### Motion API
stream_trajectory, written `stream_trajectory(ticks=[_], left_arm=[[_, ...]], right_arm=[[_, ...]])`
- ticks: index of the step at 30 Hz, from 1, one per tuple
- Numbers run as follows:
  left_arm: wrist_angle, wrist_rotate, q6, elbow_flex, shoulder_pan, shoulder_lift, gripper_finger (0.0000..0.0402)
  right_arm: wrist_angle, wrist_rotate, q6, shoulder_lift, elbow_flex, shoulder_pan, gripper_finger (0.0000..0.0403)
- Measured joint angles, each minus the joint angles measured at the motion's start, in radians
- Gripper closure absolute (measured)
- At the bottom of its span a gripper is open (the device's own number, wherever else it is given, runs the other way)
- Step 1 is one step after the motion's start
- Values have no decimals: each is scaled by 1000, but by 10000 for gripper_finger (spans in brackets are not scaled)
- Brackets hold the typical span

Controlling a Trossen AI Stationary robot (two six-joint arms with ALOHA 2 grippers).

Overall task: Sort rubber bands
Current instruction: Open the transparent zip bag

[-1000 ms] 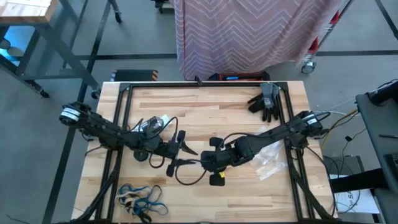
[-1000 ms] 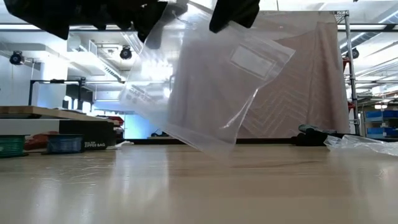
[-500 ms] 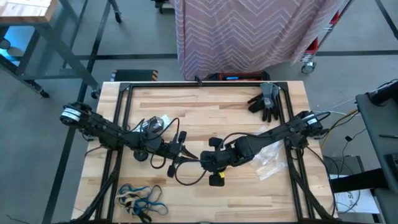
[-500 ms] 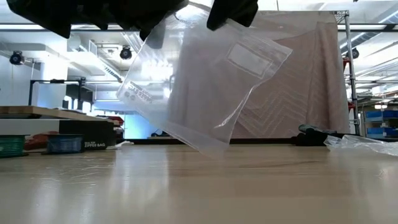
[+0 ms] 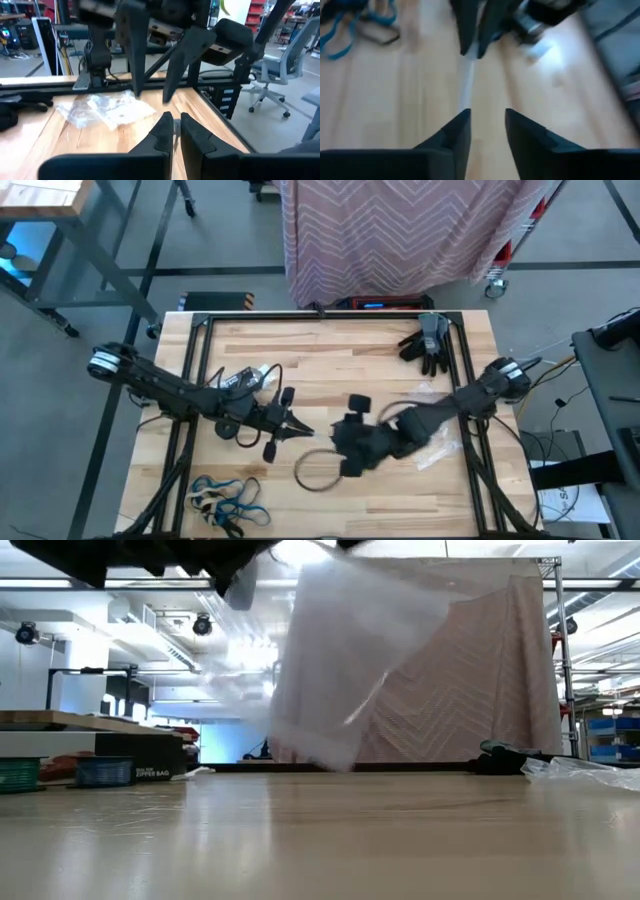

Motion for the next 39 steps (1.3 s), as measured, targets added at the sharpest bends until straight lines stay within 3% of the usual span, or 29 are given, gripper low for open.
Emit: stream_trajectory(ticks=[4,8,16,18,20,25,35,39], left_arm=[[-4,-23,-1,-1,-16,-14,400],[1,-25,0,-1,-26,-14,400],[22,-25,-8,-2,-28,-14,401],[25,-25,2,-2,-28,-14,401],[25,-25,4,-2,-28,-14,401],[25,-25,5,-2,-28,-14,401],[25,-23,8,-2,-30,-14,401],[25,-22,8,-2,-30,-14,400]], right_arm=[[115,238,-9,-19,-82,105,254],[437,365,-59,-20,-239,177,240],[1608,349,-438,41,-603,198,232],[1826,301,-522,69,-650,188,235],[1922,279,-564,87,-672,171,240],[1837,277,-493,90,-646,118,258],[1221,264,-285,79,-422,67,294],[1099,270,-231,79,-369,66,308]])
